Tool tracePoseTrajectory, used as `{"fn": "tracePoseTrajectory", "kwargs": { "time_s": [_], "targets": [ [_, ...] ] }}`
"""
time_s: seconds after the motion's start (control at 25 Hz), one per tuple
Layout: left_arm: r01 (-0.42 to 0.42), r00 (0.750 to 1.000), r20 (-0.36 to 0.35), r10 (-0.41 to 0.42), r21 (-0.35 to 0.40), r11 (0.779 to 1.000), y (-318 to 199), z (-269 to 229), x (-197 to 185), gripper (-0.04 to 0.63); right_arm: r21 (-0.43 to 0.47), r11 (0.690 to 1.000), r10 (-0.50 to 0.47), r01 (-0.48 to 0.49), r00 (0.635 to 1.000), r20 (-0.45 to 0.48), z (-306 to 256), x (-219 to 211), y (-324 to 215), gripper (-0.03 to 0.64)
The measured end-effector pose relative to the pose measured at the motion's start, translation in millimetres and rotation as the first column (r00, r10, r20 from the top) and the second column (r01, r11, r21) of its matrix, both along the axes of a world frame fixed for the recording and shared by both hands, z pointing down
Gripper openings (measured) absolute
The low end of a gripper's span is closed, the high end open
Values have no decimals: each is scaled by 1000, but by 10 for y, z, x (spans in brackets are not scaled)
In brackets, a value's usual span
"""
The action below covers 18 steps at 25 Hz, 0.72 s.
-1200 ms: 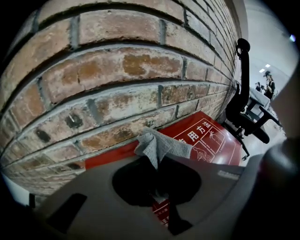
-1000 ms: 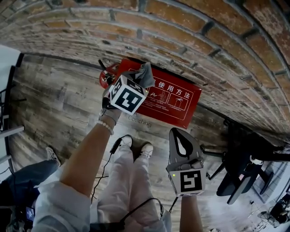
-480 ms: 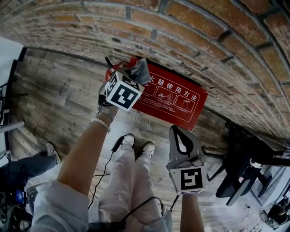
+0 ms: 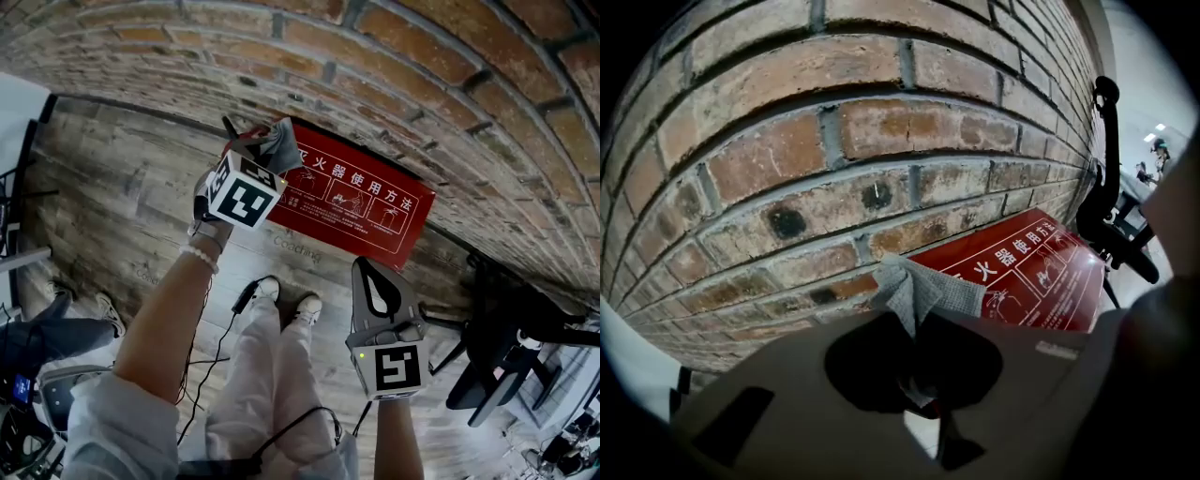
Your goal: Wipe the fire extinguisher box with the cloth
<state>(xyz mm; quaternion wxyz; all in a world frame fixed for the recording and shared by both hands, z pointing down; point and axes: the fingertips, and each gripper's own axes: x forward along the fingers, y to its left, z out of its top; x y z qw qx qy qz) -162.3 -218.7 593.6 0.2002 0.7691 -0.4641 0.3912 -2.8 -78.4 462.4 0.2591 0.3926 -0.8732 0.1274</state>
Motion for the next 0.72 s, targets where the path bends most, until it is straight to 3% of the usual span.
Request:
{"fn": "tracePoseTrajectory", "kwargs": {
  "time_s": [0.52, 0.72],
  "targets": [
    [0, 1000, -7, 0, 31, 1000, 40, -28, -36, 14, 4, 1000, -1, 1, 1000, 7, -11, -16, -27, 8],
    [12, 999, -42, -10, 52, 999, 119, -231, -5, 14, 8, 1000, 4, -5, 1000, 9, -41, 37, -27, 8]
  ]
}}
